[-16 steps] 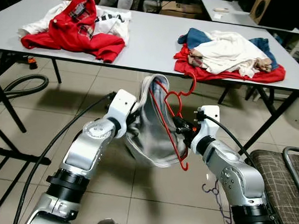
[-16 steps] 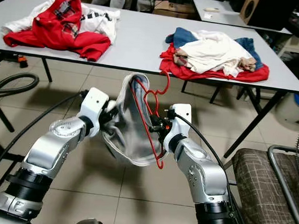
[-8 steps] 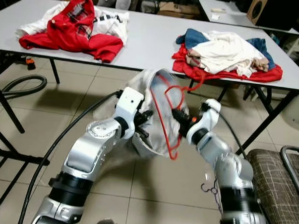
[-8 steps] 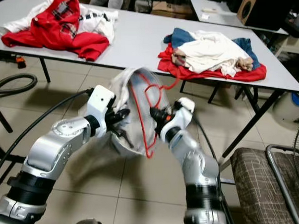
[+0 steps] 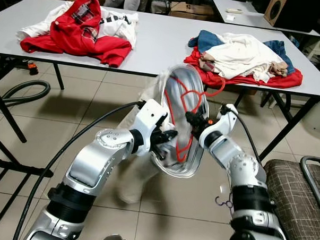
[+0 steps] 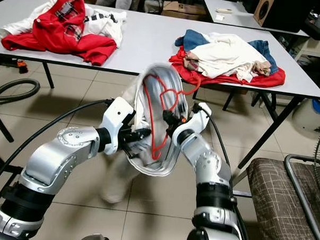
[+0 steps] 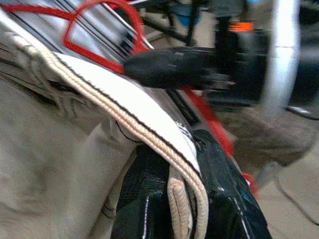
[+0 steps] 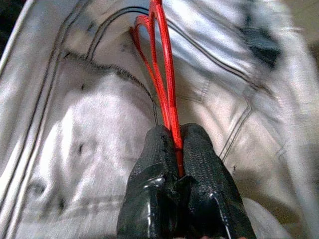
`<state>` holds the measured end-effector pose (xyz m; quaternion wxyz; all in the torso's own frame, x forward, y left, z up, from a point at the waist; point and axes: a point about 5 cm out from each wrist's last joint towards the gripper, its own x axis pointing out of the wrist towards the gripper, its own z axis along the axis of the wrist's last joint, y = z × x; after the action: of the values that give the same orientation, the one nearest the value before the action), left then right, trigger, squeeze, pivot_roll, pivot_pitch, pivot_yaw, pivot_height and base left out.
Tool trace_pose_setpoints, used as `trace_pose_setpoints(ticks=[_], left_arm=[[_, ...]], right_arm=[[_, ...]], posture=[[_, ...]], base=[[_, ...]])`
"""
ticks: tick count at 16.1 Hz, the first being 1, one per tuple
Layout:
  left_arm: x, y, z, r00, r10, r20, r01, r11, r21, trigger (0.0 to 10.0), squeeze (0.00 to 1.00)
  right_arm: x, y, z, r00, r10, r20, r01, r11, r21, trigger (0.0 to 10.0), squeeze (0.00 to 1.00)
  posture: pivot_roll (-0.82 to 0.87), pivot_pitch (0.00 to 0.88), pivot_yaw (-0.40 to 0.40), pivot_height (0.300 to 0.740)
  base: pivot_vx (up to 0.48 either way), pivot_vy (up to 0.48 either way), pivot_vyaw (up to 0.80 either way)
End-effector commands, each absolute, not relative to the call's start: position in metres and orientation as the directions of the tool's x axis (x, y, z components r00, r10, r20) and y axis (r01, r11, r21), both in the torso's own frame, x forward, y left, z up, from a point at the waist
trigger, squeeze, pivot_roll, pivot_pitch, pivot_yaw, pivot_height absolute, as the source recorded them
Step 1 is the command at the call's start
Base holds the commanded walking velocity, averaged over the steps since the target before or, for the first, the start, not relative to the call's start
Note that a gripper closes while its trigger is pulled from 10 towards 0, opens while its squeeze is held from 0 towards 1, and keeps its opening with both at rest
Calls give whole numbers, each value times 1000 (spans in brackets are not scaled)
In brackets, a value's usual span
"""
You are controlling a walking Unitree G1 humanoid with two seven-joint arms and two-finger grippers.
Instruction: Hang hanger
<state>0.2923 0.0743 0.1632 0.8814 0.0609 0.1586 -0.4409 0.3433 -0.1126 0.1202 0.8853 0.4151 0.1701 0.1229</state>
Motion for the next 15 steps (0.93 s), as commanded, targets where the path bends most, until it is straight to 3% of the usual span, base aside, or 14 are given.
trace_pose_setpoints(ticks=[1,8,12,15], left_arm=[[285,61,180,487,-831,-269,854,518,-54,0,0],[283,40,223,410,-912,-28,861,397,-317,0,0],[311,35,233,605,-796,-19,704,546,-454,0,0],[326,42,250,696,-715,62,623,559,-547,0,0]], right_arm=[[350,-124,129,945,287,-158,-54,612,789,10000,0],[352,-115,124,951,255,-176,-41,669,743,10000,0],[341,-98,111,929,310,-202,-79,700,709,10000,0],[326,-86,97,872,416,-258,-198,782,591,10000,0]], posture=[[104,0,-43,740],[117,0,-36,740],[117,0,-34,740],[114,0,-31,740]], base=[[0,0,0],[0,0,0],[0,0,0],[0,0,0]])
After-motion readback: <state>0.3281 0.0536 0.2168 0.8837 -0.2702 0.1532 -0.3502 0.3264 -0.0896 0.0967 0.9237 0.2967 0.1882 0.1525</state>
